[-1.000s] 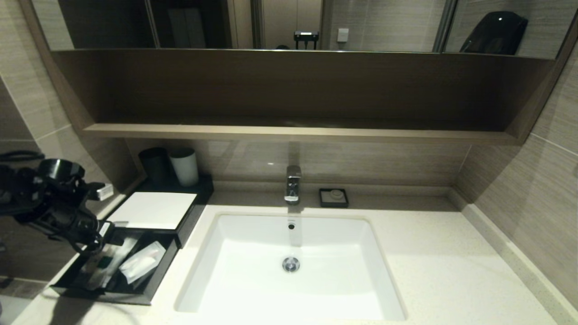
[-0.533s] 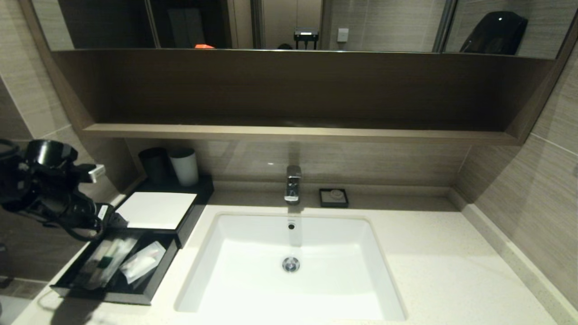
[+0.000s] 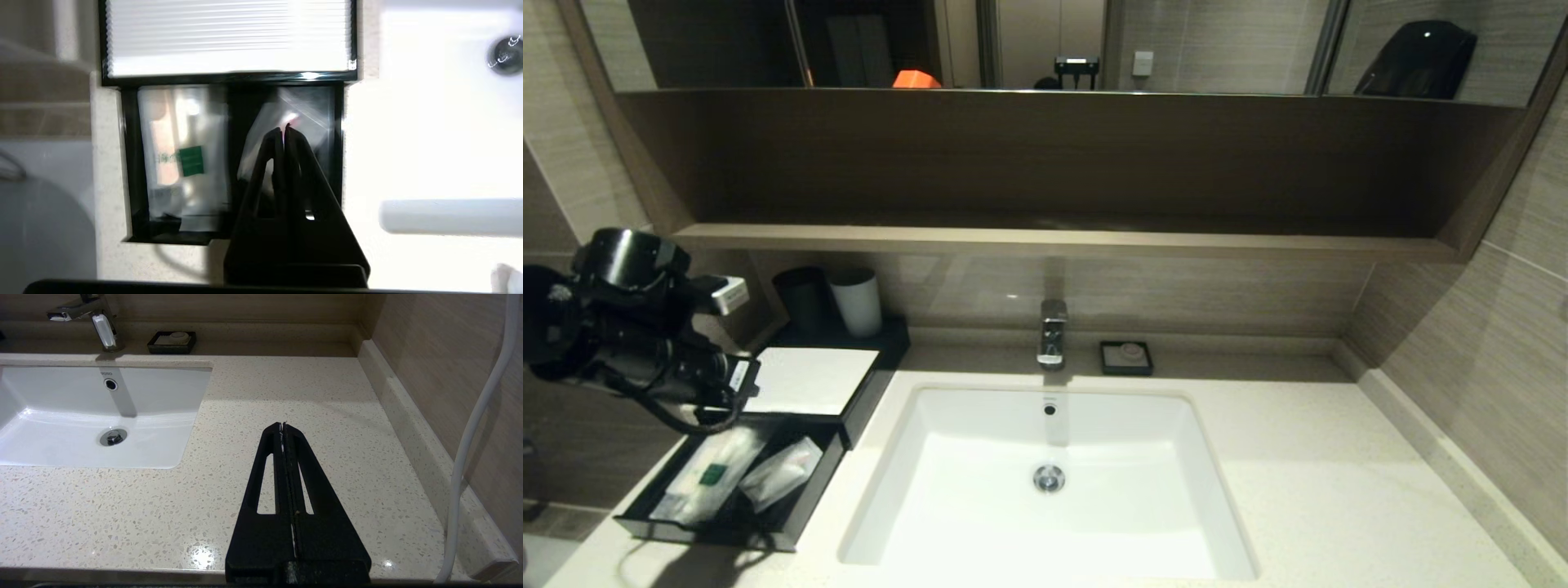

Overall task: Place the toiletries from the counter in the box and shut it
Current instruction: Pick up the bathroom toiletry

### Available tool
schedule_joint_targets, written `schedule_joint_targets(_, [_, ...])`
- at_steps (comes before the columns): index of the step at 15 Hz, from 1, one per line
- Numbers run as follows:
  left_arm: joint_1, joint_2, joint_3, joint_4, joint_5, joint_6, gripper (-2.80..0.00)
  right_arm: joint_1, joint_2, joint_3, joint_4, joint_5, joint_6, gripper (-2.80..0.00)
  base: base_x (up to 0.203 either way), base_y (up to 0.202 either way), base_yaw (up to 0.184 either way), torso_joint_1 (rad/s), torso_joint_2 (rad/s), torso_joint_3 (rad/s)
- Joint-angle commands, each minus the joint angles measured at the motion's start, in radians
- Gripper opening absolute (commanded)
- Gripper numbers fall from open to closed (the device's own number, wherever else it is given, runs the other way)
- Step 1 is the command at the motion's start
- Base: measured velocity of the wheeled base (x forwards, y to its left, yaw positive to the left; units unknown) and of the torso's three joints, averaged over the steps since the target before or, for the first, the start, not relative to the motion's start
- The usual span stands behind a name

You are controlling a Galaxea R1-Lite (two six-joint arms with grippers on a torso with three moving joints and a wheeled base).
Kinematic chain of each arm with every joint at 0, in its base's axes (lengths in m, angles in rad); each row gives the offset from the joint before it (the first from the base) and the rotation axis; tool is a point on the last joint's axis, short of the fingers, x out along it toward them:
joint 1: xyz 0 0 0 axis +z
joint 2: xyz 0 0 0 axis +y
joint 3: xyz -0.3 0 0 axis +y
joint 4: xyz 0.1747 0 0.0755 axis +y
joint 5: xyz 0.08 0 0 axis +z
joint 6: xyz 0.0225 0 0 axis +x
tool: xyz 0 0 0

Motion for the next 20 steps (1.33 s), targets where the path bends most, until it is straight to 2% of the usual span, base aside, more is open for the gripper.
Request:
schedule_joint_targets(1, [-0.041, -0.045, 0.01, 0.006, -0.038, -0.011, -2.8, 0.0, 0.0, 0.0, 0.0, 0.0, -0.001, -2.8, 0.0, 0.0, 0.0, 0.0, 0.0, 0.0])
schedule_joint_targets(4, [-0.139, -0.089, 0.031, 0.009, -0.056, -0.017, -2.8, 0.0, 0.0, 0.001, 0.0, 0.0, 0.001, -2.8, 0.0, 0.0, 0.0, 0.0, 0.0, 0.0])
schedule_joint_targets(7, [-0.272, -0.106, 0.047, 0.01, -0.057, -0.021, -2.8, 0.0, 0.0, 0.001, 0.0, 0.0, -0.001, -2.8, 0.0, 0.0, 0.0, 0.0, 0.0, 0.0])
schedule_joint_targets(15, [-0.509, -0.013, 0.077, 0.013, -0.055, -0.017, -2.8, 0.0, 0.0, -0.001, 0.0, 0.0, -0.001, -2.8, 0.0, 0.0, 0.0, 0.0, 0.0, 0.0])
schedule_joint_targets(20, [-0.548, 0.032, -0.033, 0.111, -0.058, -0.036, -2.8, 0.0, 0.0, 0.001, 0.0, 0.0, -0.001, -2.8, 0.0, 0.0, 0.0, 0.0, 0.0, 0.0])
